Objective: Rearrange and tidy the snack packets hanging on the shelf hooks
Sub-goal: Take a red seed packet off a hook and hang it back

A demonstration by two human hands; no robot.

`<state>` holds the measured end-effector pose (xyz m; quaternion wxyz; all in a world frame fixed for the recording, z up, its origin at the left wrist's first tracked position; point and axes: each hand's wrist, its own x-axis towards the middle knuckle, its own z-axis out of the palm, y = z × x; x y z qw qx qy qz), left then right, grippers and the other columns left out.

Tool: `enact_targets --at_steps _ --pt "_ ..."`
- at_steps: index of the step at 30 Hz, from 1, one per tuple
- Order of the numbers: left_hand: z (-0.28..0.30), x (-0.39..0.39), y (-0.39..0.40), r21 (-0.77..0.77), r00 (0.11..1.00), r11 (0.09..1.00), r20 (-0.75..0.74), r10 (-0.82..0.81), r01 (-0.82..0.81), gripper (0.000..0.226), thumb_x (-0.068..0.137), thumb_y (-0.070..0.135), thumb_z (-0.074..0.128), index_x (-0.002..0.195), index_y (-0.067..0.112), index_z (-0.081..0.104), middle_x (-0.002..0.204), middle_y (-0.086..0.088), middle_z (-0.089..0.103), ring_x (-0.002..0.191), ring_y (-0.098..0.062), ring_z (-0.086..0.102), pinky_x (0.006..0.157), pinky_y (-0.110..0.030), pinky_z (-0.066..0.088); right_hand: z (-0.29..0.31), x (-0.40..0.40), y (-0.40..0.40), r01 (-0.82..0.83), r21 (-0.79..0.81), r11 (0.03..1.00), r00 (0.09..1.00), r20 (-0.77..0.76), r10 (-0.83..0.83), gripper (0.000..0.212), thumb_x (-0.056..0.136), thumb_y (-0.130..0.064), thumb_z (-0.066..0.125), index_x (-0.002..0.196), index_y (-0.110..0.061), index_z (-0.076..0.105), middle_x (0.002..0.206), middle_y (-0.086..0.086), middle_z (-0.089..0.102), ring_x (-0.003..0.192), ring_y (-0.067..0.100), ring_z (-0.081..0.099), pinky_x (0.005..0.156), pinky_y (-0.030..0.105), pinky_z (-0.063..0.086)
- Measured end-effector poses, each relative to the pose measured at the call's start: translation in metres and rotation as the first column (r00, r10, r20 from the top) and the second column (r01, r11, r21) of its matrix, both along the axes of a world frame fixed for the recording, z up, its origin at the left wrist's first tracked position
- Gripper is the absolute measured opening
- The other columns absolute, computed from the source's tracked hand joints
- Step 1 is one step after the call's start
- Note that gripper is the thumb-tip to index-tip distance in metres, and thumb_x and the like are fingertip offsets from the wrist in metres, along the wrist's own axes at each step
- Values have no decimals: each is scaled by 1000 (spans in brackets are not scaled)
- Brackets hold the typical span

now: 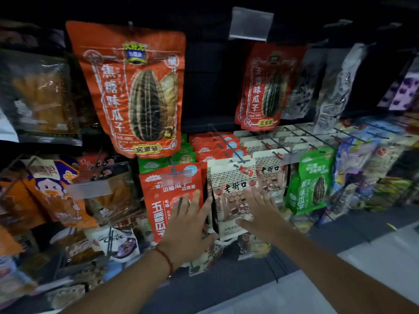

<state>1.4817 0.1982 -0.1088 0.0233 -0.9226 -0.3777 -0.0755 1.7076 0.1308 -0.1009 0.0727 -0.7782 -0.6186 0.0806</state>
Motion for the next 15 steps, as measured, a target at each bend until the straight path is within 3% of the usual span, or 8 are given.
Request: enact_targets --at_steps 2,4,8,11,15 --pt "7 31 3 -66 1000 998 -29 9 -11 89 91 68 37 155 29 -12 162 -8 -17 149 -34 -11 121 -54 3 4 23 3 25 -9 1000 1000 -5 -25 92 92 -61 48 154 -29 -12 158 3 -22 147 33 -17 111 42 -15" --pt "20 62 8 -63 999 997 -29 32 -34 88 93 64 39 155 27 -11 163 -9 -15 150 -35 -10 121 -54 4 9 46 11 40 2 999 999 -12 -40 94 90 -60 51 155 -28 -9 161 8 -17 147 36 -15 115 48 -11" --pt "31 110 29 -47 989 988 -48 142 -145 82 97 49 43 155 24 -8 163 -11 -12 150 -35 -6 121 -54 7 19 86 40 16 29 999 1000 1 -16 91 90 -51 52 156 -24 -6 163 9 -10 149 36 -8 116 48 -9" --pt "27 133 44 -28 971 972 -55 231 -233 82 97 46 47 156 22 -4 163 -12 2 150 -36 3 120 -54 12 27 110 61 -69 46 997 997 -18 70 89 93 -49 52 156 -23 -5 164 6 -8 150 34 -5 119 51 2" --pt "27 154 52 71 947 944 25 320 -321 69 95 41 53 150 18 20 147 -10 29 136 -32 32 112 -48 32 34 126 90 -205 80 975 979 -2 206 91 93 -44 58 156 -19 -2 164 6 3 150 32 8 121 49 14"
